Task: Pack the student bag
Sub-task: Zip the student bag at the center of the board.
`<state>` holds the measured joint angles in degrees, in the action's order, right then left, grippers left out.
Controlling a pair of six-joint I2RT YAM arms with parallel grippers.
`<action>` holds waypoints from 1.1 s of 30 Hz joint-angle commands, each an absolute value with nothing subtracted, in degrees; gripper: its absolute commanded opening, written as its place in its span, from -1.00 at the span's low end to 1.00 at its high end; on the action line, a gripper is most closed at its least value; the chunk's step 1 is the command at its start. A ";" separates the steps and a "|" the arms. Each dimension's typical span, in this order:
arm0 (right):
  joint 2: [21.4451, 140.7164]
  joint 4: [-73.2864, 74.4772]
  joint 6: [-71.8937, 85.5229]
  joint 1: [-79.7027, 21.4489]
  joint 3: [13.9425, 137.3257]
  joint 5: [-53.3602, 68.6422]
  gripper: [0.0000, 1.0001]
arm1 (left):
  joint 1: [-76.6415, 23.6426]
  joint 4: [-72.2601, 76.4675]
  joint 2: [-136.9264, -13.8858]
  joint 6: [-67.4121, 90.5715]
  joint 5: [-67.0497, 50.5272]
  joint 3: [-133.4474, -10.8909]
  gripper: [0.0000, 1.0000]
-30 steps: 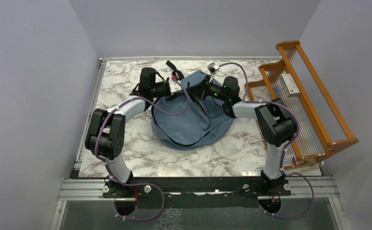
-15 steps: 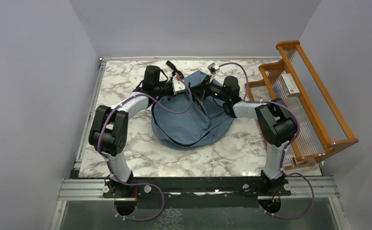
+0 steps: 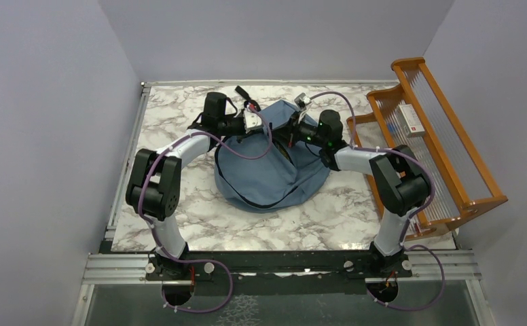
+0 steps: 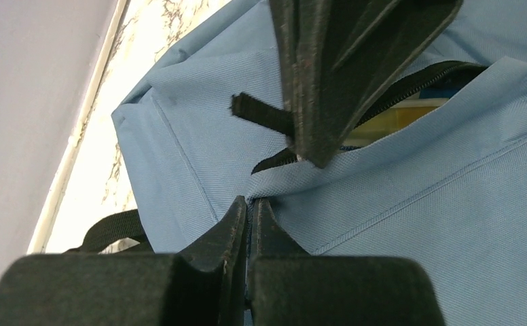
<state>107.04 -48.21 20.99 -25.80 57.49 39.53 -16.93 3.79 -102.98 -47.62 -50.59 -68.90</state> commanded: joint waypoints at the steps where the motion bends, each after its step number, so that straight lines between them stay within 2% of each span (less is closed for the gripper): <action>1: 100.72 -48.16 19.13 -25.68 55.11 43.74 -0.99 | -14.82 3.51 -104.94 -47.06 -46.04 -70.08 -1.00; 18: 85.48 -43.75 17.92 -25.71 37.74 37.19 -0.99 | -11.83 6.36 -108.44 -41.65 -39.51 -71.58 -1.00; 33: 76.82 -38.48 18.20 -25.67 25.16 30.59 -0.99 | -11.06 6.07 -114.11 -39.79 -39.18 -79.25 -1.00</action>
<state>79.92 -41.80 17.67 -25.54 28.10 31.18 -13.89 3.14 -112.22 -38.13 -47.18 -75.02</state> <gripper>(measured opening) 0.014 0.014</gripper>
